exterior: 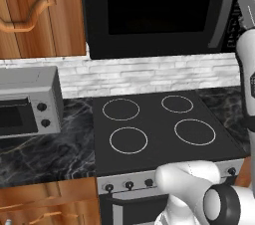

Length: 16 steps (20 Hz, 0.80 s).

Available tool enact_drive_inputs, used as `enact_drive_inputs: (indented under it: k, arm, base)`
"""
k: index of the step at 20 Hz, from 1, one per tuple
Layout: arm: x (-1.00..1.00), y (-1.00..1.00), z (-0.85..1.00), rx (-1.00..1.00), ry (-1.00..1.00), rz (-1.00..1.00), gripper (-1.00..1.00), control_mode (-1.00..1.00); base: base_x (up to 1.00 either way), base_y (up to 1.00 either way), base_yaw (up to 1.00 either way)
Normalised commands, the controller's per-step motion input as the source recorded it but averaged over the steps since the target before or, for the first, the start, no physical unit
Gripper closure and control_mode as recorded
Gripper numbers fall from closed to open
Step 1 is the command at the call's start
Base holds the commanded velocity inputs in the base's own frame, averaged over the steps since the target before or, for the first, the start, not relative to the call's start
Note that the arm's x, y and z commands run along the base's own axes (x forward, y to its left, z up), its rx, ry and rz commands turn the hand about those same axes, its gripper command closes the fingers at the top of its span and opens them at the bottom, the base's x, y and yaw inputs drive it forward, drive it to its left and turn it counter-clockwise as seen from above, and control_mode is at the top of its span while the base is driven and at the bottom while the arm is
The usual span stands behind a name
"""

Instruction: Transport the steak from the fridge to the microwave and turn on the microwave.

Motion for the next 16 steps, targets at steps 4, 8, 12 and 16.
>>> enact_drive_inputs:
  k: [4, 8, 12, 16]
  arm:
    - [-0.09, -0.32, 0.02, 0.22, 0.0, 0.0, 1.0, -1.0]
    - [0.0, -0.24, 0.0, 0.19, 0.0, 0.0, 1.0, -1.0]
    - [0.0, -0.11, -0.01, 0.18, 0.0, 0.0, 1.0, -1.0]
    - [0.0, -0.01, -0.1, 0.08, 0.0, 0.0, 1.0, -1.0]
  base:
    - [0.0, 0.0, 0.0]
    - [0.0, 0.0, 0.0]
    - [0.0, 0.0, 0.0]
    - [0.0, 0.0, 0.0]
